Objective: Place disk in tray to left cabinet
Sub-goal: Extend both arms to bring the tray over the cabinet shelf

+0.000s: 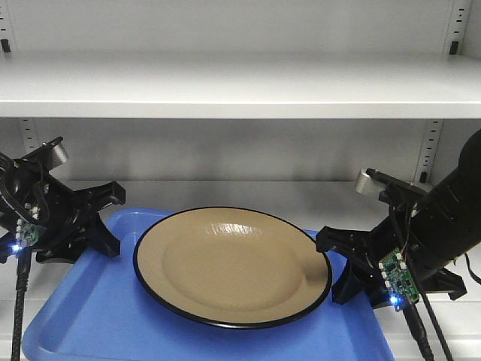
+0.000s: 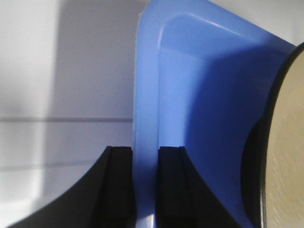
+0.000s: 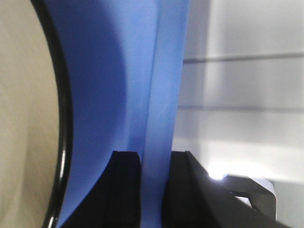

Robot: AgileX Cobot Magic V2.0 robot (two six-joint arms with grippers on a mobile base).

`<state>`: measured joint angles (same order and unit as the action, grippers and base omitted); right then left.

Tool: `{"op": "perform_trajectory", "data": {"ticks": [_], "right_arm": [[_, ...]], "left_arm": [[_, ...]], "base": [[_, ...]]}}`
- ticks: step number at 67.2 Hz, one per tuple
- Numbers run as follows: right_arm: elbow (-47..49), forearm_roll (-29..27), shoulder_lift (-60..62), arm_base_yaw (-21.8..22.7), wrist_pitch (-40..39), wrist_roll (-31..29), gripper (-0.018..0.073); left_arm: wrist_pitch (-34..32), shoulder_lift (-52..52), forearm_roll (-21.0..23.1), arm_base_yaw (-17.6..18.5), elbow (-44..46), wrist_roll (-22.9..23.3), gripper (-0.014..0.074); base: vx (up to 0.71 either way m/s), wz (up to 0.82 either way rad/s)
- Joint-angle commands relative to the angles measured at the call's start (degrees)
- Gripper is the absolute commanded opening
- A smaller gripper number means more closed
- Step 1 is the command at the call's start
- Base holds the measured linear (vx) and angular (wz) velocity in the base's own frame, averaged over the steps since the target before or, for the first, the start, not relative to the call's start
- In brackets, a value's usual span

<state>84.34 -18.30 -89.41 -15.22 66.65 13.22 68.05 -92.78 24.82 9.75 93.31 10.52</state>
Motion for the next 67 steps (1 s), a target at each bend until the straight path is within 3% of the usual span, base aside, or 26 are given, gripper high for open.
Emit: {"op": "perform_trajectory", "data": {"ticks": [1, 67], "right_arm": [[2.35, -7.39, 2.76, -0.75, -4.27, -0.66, -0.0004], [2.35, -7.39, 2.76, -0.75, -4.27, -0.66, -0.0004]], "left_arm": [[-2.13, 2.29, 8.74, 1.25, 2.11, 1.02, -0.0001], [-2.13, 2.29, 8.74, 1.25, 2.11, 1.02, -0.0001]], "base": [[0.12, -0.02], [0.05, 0.01]]}}
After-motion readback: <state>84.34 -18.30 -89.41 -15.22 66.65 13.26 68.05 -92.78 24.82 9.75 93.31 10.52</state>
